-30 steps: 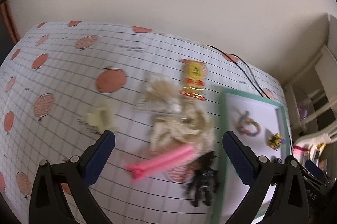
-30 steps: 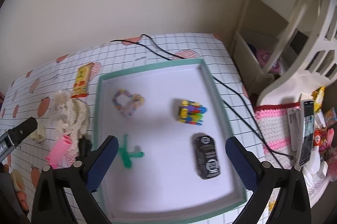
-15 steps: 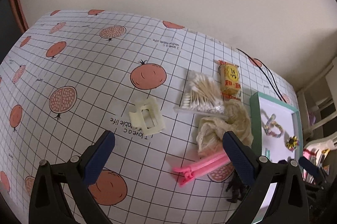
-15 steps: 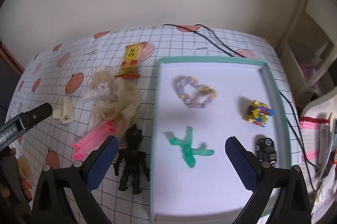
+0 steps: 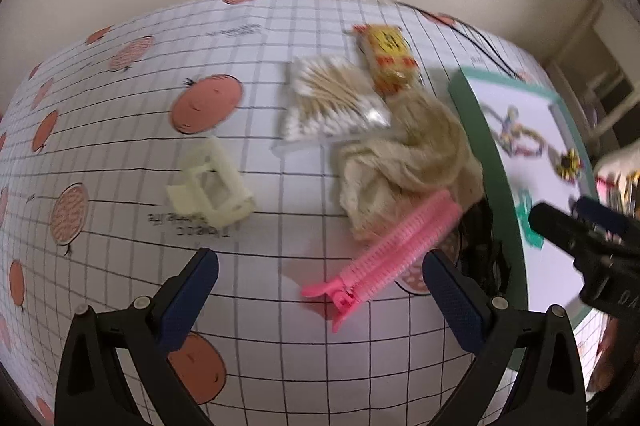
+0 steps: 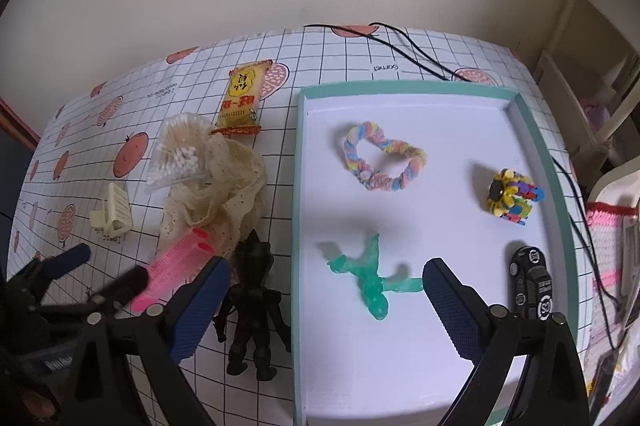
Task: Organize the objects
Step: 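Grasp the pink hair roller with left gripper while right gripper grasps the black action figure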
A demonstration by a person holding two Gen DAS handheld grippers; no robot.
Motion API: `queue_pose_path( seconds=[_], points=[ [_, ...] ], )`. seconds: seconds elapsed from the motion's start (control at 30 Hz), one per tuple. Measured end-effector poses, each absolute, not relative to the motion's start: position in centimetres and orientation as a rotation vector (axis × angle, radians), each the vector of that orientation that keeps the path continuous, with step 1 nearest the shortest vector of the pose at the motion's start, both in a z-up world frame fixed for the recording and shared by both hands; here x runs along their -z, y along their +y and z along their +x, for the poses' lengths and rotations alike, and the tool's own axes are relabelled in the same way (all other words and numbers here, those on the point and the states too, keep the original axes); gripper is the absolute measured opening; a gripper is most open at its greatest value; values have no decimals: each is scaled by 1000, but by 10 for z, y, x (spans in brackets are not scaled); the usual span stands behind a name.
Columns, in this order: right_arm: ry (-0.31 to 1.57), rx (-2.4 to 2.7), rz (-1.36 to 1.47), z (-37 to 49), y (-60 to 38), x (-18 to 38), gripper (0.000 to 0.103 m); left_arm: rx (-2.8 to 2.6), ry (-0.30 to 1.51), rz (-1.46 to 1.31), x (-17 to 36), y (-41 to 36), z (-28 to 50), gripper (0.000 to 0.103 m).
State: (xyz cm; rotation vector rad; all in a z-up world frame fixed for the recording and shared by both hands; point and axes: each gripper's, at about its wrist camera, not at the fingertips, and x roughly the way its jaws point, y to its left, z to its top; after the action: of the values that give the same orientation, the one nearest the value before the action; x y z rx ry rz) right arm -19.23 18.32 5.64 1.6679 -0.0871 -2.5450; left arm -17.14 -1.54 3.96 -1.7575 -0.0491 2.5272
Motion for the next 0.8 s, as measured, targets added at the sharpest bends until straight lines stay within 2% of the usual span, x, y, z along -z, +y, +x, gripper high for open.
queue_pose_path(
  seconds=[0.17,0.43,0.5,0.57,0.63,0.8],
  points=[
    [-77,2515,1632,-192,175,-55,94,-2498,51,-1758,-31,0,-173,102],
    [-40,2440,1567,-189,153,-56,76,-2498,58,-1705,-31,8,-174,102],
    [-41,2410,1561,-189,149,-54,68,-2496,57,-1689,-31,8,-175,102],
    [-32,2392,1564,-188,145,-51,64,-2493,56,-1675,-31,9,-177,102],
    [-47,2374,1569,-189,143,-48,54,-2492,67,-1672,-30,11,-178,102],
    [-46,2360,1598,-190,140,-41,47,-2472,81,-1670,-27,12,-177,101]
  ],
)
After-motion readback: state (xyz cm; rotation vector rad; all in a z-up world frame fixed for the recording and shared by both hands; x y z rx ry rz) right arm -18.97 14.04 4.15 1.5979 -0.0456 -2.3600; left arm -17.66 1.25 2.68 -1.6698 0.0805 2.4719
